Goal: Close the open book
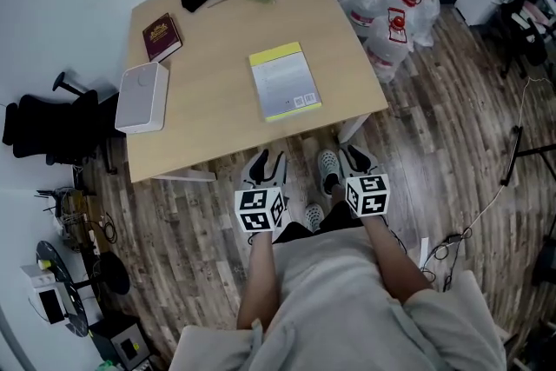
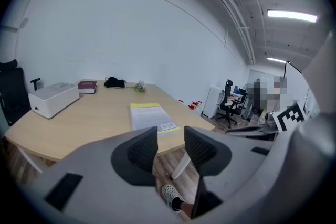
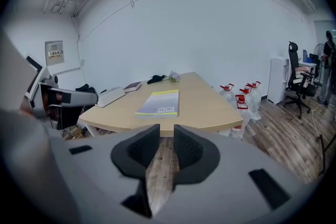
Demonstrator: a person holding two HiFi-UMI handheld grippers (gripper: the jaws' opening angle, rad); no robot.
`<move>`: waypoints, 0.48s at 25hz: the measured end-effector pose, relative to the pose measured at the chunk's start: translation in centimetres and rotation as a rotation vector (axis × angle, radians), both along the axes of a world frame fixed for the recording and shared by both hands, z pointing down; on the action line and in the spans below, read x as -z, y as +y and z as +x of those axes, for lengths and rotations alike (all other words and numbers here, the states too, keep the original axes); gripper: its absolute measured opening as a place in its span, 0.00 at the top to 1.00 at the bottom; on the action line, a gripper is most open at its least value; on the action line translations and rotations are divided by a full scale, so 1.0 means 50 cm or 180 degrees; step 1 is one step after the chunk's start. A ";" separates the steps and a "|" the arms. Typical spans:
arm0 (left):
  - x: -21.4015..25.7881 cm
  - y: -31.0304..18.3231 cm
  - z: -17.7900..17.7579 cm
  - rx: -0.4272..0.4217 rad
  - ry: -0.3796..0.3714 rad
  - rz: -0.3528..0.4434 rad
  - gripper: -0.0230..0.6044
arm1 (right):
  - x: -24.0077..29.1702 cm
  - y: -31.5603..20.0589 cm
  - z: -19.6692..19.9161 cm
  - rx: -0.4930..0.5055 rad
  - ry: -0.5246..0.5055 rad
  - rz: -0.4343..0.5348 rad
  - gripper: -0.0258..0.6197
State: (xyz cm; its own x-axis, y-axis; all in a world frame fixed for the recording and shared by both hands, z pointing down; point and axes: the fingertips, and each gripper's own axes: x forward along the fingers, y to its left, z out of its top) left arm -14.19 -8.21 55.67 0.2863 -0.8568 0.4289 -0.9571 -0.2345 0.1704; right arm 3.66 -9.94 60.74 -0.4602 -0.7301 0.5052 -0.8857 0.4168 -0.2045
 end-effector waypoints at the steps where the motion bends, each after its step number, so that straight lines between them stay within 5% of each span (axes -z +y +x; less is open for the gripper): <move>1: 0.000 0.002 0.005 -0.0017 0.0001 0.0006 0.70 | 0.002 0.003 0.007 -0.0026 -0.0006 0.0018 0.82; 12: 0.001 0.028 0.025 -0.0102 -0.0021 0.0016 0.74 | 0.037 0.029 0.032 -0.0153 -0.0112 0.0177 0.85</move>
